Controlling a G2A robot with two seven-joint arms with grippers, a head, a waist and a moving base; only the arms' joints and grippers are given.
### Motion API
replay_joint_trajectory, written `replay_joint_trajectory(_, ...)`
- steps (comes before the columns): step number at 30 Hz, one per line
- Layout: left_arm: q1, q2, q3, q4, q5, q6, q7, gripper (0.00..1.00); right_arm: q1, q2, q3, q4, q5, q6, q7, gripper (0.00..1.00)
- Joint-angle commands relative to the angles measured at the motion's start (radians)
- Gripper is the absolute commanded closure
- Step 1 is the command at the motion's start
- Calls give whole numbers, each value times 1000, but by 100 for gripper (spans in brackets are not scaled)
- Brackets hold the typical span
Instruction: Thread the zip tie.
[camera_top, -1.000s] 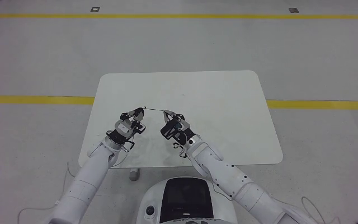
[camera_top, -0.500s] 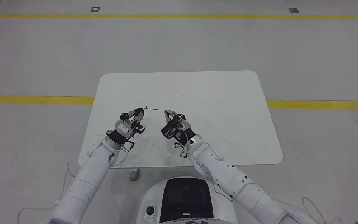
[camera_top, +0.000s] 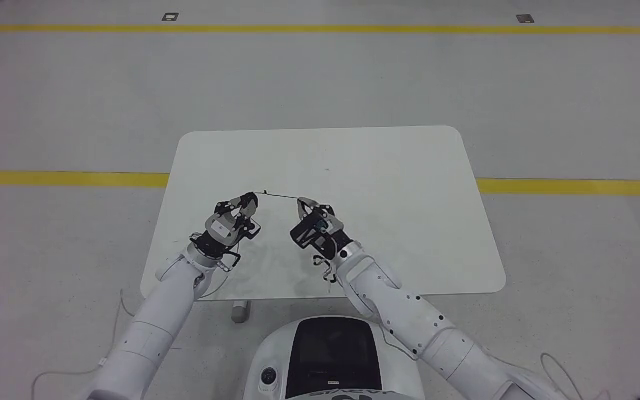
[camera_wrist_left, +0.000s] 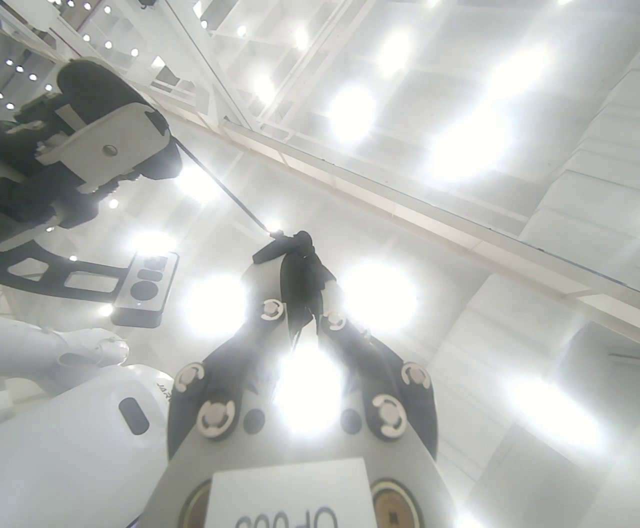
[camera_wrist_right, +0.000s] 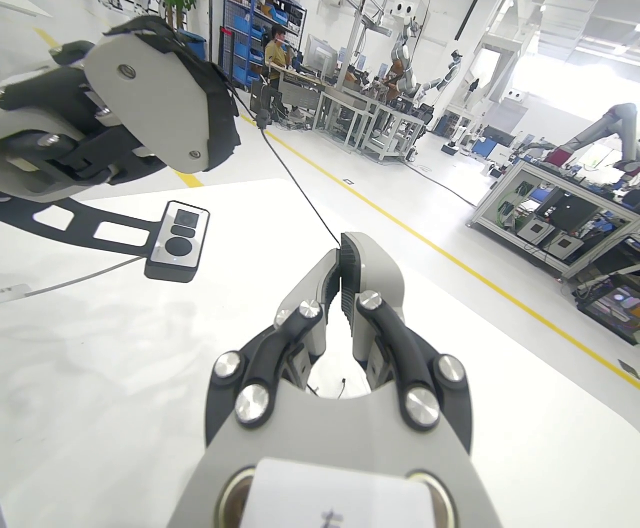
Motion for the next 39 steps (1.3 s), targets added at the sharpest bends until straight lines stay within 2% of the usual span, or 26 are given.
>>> replay_joint_trajectory(1, 0, 0, 0, 0, 0, 0, 0, 100, -3, -2, 4, 5, 2, 0, 8, 0)
replay_joint_trajectory(9, 0, 0, 0, 0, 0, 0, 0, 100, -17, 4, 71, 33, 20, -26, 26, 0)
replay_joint_trajectory(11, 0, 0, 0, 0, 0, 0, 0, 100, -26, 7, 95, 26, 67, -73, 32, 0)
replay_joint_trajectory(12, 0, 0, 0, 0, 0, 0, 0, 100, -28, 10, 117, 23, 83, -77, 39, 0)
replay_joint_trajectory(19, 0, 0, 0, 0, 0, 0, 0, 100, -29, 11, 122, 22, 81, -73, 42, 0)
replay_joint_trajectory(21, 1, 0, -2, -17, 9, -17, 21, 100, -30, 10, 123, 21, 86, -74, 42, 0)
replay_joint_trajectory(23, 4, 3, -13, -35, 18, -12, 12, 100, -37, 9, 144, 20, 152, -102, 39, 0)
replay_joint_trajectory(29, 4, 23, -27, -54, 97, 0, -39, 100, -41, 12, 221, 28, 313, -197, 28, 0)
replay_joint_trajectory(32, -5, 34, -27, -59, 125, 0, -57, 100, -44, 13, 252, 31, 427, -287, 64, 0)
replay_joint_trajectory(33, -8, 39, -20, -64, 142, 0, -66, 100, -34, 17, 263, 35, 413, -304, 90, 0)
replay_joint_trajectory(35, -15, 48, -19, -59, 173, 0, -65, 100, -34, 17, 263, 35, 413, -304, 90, 0)
replay_joint_trajectory(39, -15, 48, -19, -59, 173, 0, -65, 100, -34, 17, 263, 35, 413, -304, 90, 0)
